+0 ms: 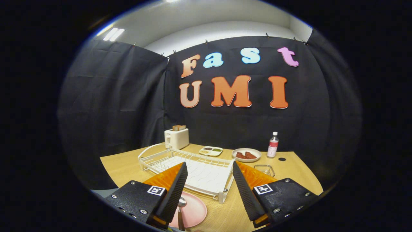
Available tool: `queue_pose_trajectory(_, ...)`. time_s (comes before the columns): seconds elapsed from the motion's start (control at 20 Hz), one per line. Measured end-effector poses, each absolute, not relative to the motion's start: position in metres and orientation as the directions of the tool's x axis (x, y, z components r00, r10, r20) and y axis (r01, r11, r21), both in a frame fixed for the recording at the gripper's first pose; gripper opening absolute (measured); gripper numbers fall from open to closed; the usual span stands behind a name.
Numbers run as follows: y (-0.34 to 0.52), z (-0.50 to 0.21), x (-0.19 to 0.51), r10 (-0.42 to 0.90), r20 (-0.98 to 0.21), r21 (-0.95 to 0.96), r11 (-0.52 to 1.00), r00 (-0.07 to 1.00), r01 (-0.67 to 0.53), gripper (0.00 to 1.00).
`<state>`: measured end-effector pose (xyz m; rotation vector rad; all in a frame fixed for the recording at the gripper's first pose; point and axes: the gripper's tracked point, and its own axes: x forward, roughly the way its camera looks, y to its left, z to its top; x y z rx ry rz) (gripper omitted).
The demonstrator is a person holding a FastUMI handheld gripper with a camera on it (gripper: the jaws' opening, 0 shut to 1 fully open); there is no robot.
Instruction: Take the plate from the dish rack, then take the spoon from the basket and place it into the plate.
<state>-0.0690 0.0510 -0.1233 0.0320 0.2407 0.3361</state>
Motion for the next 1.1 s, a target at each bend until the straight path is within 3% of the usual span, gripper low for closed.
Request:
queue_pose_trajectory(0.25,0.034,-0.079,-0.061,0.245,-0.134,0.059,0.969,0.96,-0.239,0.85)
queue_pose_trajectory(0.6,0.022,-0.04,-0.063,0.174,-0.045,0.062,0.983,0.984,-0.171,0.93)
queue_pose_trajectory(1.1,0.027,-0.036,-0.065,0.169,-0.025,0.058,0.984,0.985,-0.168,0.94)
